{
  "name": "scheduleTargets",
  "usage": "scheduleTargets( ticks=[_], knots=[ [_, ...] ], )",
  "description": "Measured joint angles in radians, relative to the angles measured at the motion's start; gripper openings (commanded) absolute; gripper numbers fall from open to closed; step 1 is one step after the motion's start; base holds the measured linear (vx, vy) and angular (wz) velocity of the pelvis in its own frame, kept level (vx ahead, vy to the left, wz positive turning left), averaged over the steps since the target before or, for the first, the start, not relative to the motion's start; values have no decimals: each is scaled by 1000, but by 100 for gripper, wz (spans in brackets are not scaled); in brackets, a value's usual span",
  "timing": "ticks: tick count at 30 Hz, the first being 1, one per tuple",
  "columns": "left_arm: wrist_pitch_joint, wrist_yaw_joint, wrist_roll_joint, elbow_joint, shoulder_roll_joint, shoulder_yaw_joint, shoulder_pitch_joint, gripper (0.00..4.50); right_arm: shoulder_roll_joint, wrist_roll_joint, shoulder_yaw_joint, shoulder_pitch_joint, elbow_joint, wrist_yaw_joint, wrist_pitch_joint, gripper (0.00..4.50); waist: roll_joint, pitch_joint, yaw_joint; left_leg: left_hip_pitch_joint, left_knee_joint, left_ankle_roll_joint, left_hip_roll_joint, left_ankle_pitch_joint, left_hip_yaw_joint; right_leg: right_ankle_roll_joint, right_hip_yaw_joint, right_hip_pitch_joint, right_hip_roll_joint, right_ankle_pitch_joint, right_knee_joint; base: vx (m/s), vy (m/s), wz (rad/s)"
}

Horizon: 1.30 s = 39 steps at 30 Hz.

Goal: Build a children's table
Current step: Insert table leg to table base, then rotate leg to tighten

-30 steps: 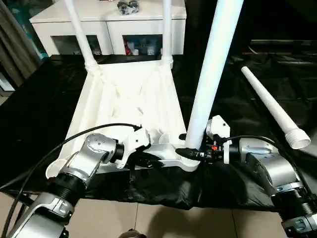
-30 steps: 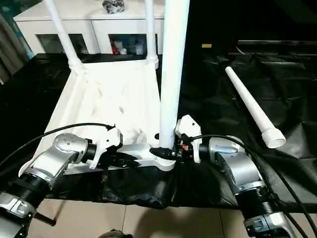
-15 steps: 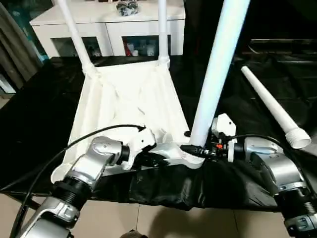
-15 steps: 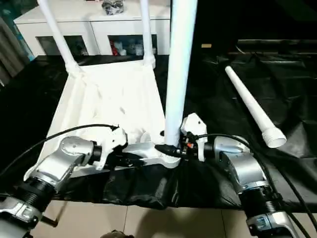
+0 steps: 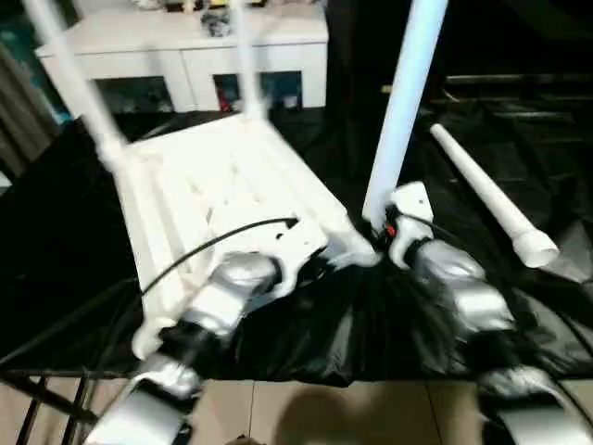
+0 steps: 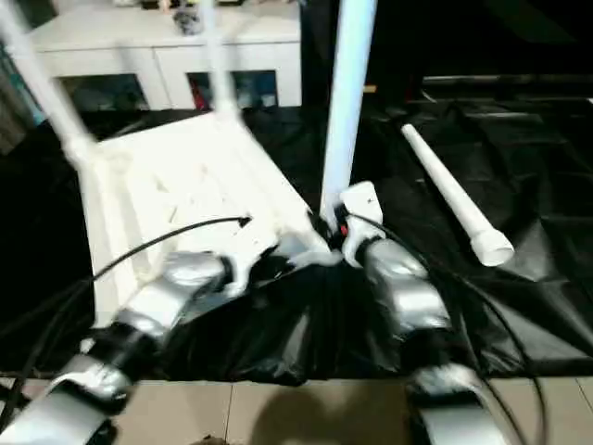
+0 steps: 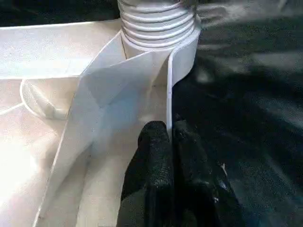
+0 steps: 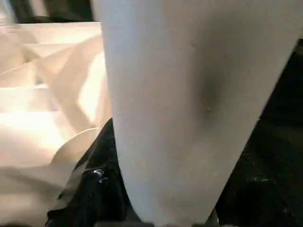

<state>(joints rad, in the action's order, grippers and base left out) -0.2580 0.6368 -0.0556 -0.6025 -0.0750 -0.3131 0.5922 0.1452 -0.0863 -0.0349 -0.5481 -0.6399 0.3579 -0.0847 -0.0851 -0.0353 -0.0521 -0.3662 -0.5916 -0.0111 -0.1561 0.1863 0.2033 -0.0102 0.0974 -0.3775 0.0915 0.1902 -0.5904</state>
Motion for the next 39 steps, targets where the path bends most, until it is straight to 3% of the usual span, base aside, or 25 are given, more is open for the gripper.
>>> scheduleTargets(
  ticks=[6, 10, 12, 15, 19, 26, 28, 32, 39],
  knots=[
    [4, 14, -4, -6, -2, 4, 0, 0, -27, 15, 8, -27, -35, -27, 20, 195, -2, 3, 3, 0, 1, 0, 0, 0, 0, 0, 0, 0, 0, 0, 0, 0, 0, 0],
    [43, 49, -5, -5, -33, 2, -6, 0, -45, 18, 8, -36, -52, -24, 38, 195, -2, 3, 16, -1, 3, 0, 0, 0, -1, 0, 1, -2, 0, 0, -1, 0, 0, 0],
    [59, 71, -5, 0, -48, 2, -12, 0, -49, 15, 8, -36, -55, -13, 49, 251, -2, 3, 22, -1, 4, 0, 0, 0, -1, 0, 1, -3, 0, 0, -1, 0, 0, 0],
    [92, 124, 1, 29, -81, 1, -37, 0, -46, 5, 8, -35, -62, 39, 51, 273, -2, 3, 22, -2, 7, -2, 0, 2, -1, 0, 1, -5, 0, 0, -1, 0, 0, 0],
    [137, 213, 15, 56, -137, -8, -54, 0, -3, 4, -28, -19, -32, 163, 52, 291, -3, 2, 12, -4, 12, -3, 0, 2, -1, -2, 2, -7, -1, 0, -1, 0, 0, 0],
    [194, 369, 53, 87, -223, -8, -74, 0, 117, -32, -99, 42, 115, 453, 5, 291, 8, -4, -17, -14, 9, -2, 0, 2, -1, -3, 2, -17, 0, 1, -3, 0, 0, 0],
    [206, 408, 60, 97, -243, -10, -78, 0, 157, -45, -120, 53, 154, 534, -10, 291, 8, -4, -30, -21, 6, 3, -1, 0, -1, -4, 2, -23, 0, 1, -5, 0, 0, 0],
    [228, 493, 71, 121, -289, -20, -92, 0, 225, -82, -153, 84, 219, 696, -36, 291, 11, -4, -52, -21, 4, 4, -1, 1, -1, -4, 2, -22, 0, 1, -5, 0, 0, 0],
    [237, 570, 83, 148, -319, -36, -109, 0, 268, -116, -179, 94, 268, 830, -64, 255, 15, -4, -64, -20, 2, 3, -1, 1, 0, -5, 2, -21, 0, 0, -6, 0, 0, 0]
  ],
)
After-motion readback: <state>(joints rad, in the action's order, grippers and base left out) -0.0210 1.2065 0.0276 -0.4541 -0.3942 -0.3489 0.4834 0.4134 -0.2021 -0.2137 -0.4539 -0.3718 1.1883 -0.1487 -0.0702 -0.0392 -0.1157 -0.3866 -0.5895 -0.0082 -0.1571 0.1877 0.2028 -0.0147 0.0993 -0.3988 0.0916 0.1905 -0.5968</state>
